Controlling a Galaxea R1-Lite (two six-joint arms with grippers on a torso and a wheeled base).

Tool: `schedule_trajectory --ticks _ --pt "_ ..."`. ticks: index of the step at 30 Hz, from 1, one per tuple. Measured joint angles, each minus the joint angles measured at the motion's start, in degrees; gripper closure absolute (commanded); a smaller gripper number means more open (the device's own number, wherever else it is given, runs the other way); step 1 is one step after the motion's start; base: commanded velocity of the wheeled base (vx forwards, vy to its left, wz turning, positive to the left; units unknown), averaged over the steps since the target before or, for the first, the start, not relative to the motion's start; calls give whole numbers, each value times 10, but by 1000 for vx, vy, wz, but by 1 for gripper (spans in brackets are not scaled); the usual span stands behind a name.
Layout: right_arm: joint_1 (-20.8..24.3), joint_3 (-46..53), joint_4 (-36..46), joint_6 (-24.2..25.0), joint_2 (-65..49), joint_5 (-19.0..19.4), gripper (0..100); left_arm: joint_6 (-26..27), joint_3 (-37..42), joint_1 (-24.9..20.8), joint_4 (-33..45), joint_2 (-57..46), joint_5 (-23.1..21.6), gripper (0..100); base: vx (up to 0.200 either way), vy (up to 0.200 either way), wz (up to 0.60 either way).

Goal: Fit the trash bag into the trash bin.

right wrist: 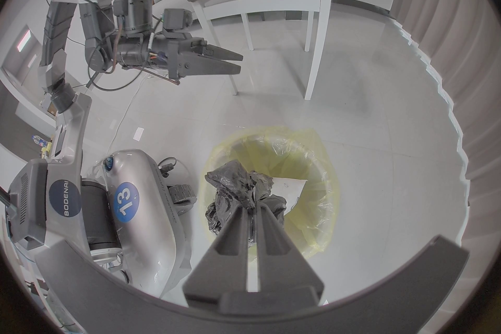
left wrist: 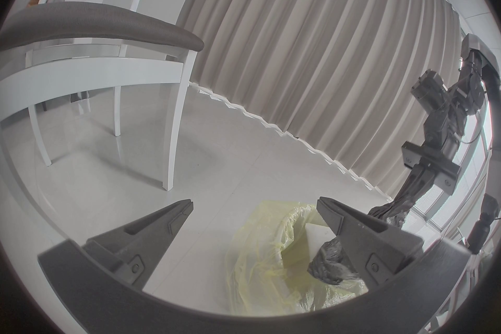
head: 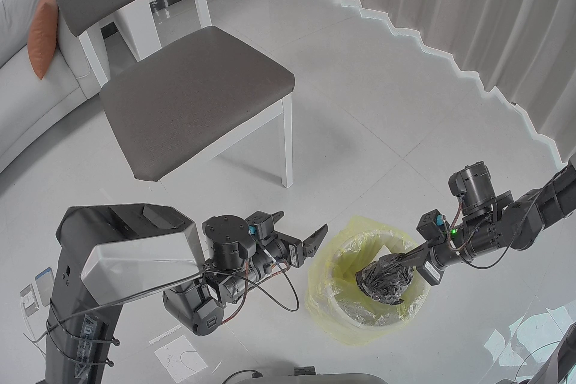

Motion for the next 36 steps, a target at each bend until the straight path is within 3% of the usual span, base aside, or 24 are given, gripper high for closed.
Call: schedule_trajectory --ticks 13,27,36 --pt "-30 -32 -3 -2 39 0 100 0 -2 0 -2 7 0 0 0 0 0" --pt "38 -15 -23 0 85 0 100 0 -3 0 -2 11 0 0 0 0 0" --pt "53 17 -25 -3 81 -1 100 0 -4 0 -15 16 0 0 0 0 0"
